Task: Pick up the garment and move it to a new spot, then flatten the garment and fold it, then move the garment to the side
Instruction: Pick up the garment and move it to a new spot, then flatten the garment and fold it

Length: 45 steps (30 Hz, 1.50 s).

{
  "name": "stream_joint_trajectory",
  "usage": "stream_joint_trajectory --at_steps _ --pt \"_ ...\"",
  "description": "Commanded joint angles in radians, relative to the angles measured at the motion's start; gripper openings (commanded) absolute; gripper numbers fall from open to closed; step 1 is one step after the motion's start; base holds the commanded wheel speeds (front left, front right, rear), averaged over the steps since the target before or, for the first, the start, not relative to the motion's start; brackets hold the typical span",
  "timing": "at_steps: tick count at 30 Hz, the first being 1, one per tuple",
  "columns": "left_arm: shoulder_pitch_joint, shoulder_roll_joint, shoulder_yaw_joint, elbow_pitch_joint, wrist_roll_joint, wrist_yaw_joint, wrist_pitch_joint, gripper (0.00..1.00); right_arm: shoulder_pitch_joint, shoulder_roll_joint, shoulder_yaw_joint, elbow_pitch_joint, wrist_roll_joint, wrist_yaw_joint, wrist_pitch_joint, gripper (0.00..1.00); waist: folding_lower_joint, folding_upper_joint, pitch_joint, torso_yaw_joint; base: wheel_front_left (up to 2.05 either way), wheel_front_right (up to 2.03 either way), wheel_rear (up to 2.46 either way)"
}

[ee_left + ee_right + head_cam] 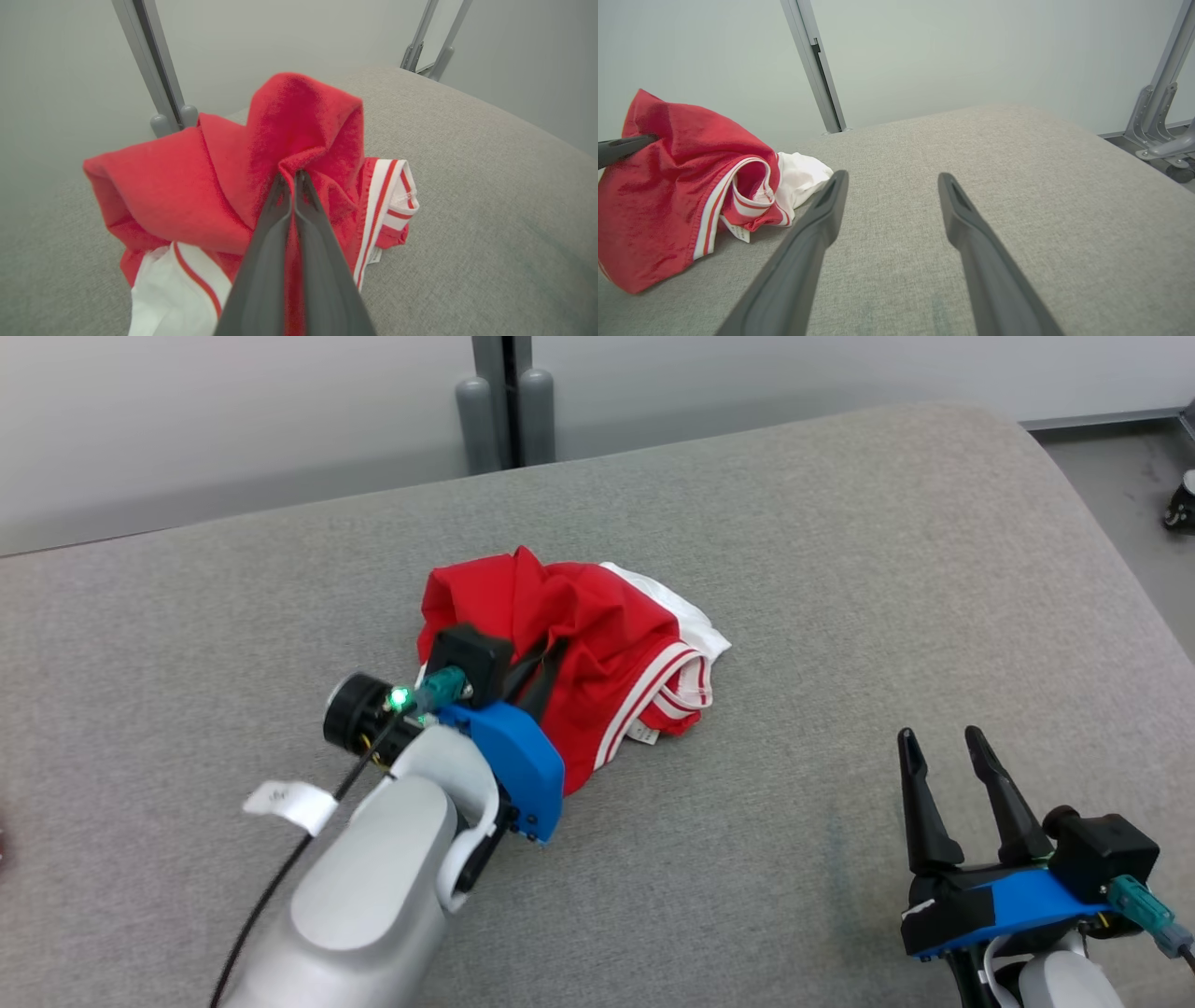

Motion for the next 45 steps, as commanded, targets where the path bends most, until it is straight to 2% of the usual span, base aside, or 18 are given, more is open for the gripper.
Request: stream_joint_trajectory --at_steps 1,7,12,18,22,26,30,35,45 --pt "0.023 -0.009 0.002 0.026 -0.007 0.006 -0.035 1.0 -0.008 -0.004 -0.007 0.0 -0.007 0.0 -0.005 1.0 -0.0001 0.0 -0.004 0.012 0.0 0.0 0.0" --pt "0.064 -0.041 0.037 0.021 -0.057 -0.015 -0.239 1.0 0.016 -0.003 -0.034 -0.011 -0.032 0.0 0.005 1.0 -0.0001 0.0 -0.038 0.078 0.0 0.0 0.0" --pt "0.12 0.0 0.076 -0.06 -0.062 -0.016 -0.306 1.0 0.036 -0.004 -0.049 -0.025 -0.039 0.0 0.021 1.0 -0.0001 0.0 -0.074 0.129 0.0 0.0 0.0" --pt "0.279 0.037 0.243 -0.264 -0.056 0.035 -0.319 1.0 0.067 -0.004 -0.058 -0.05 -0.036 0.0 0.046 1.0 -0.0001 0.0 -0.105 0.199 0.0 0.0 0.0" --pt "0.403 0.036 0.367 -0.363 -0.011 0.038 -0.318 1.0 0.074 -0.004 -0.062 -0.063 -0.038 0.0 0.055 1.0 -0.0001 0.0 -0.115 0.227 0.0 0.0 0.0" --pt "0.489 0.026 0.45 -0.385 0.046 0.029 -0.318 1.0 0.085 -0.004 -0.065 -0.07 -0.046 0.0 0.064 1.0 -0.0001 0.0 -0.126 0.243 0.0 0.0 0.0" --pt "0.541 0.025 0.487 -0.365 0.093 0.019 -0.319 1.0 0.089 -0.004 -0.065 -0.072 -0.054 0.0 0.074 1.0 -0.0001 0.0 -0.139 0.244 0.0 0.0 0.0" --pt "0.576 0.043 0.488 -0.298 0.122 0.005 -0.319 1.0 0.109 -0.004 -0.079 -0.064 -0.059 0.0 0.08 1.0 -0.0001 0.0 -0.159 0.231 0.0 0.0 0.0" --pt "0.59 0.053 0.508 -0.263 0.128 0.014 -0.319 1.0 0.12 -0.004 -0.084 -0.058 -0.051 0.0 0.08 1.0 -0.0001 0.0 -0.166 0.212 0.0 0.0 0.0"
